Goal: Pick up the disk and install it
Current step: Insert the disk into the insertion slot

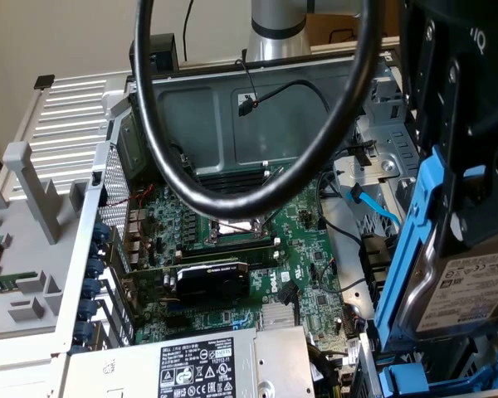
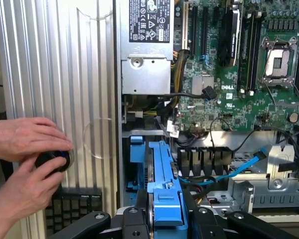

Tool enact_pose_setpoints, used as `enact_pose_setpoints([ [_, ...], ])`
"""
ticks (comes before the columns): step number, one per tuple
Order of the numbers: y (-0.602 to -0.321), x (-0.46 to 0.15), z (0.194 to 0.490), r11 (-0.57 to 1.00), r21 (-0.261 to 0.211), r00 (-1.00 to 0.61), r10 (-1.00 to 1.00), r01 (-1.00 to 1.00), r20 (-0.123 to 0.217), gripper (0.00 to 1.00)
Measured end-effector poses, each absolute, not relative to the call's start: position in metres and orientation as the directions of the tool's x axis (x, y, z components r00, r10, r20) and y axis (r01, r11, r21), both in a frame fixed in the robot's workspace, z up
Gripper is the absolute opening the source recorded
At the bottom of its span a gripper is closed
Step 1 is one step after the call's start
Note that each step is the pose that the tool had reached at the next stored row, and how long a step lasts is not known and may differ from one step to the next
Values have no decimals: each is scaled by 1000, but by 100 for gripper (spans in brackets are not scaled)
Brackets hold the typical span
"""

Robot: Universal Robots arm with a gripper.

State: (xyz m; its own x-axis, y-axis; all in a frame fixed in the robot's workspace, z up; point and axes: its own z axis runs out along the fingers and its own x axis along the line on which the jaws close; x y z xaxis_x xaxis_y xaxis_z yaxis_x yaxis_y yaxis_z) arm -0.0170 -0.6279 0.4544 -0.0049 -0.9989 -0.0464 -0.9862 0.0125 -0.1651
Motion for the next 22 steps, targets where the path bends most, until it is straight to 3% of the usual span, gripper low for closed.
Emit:
enact_pose_setpoints([
  [22, -628, -18, 451, 24, -165, -16, -999, -986, -46, 37],
])
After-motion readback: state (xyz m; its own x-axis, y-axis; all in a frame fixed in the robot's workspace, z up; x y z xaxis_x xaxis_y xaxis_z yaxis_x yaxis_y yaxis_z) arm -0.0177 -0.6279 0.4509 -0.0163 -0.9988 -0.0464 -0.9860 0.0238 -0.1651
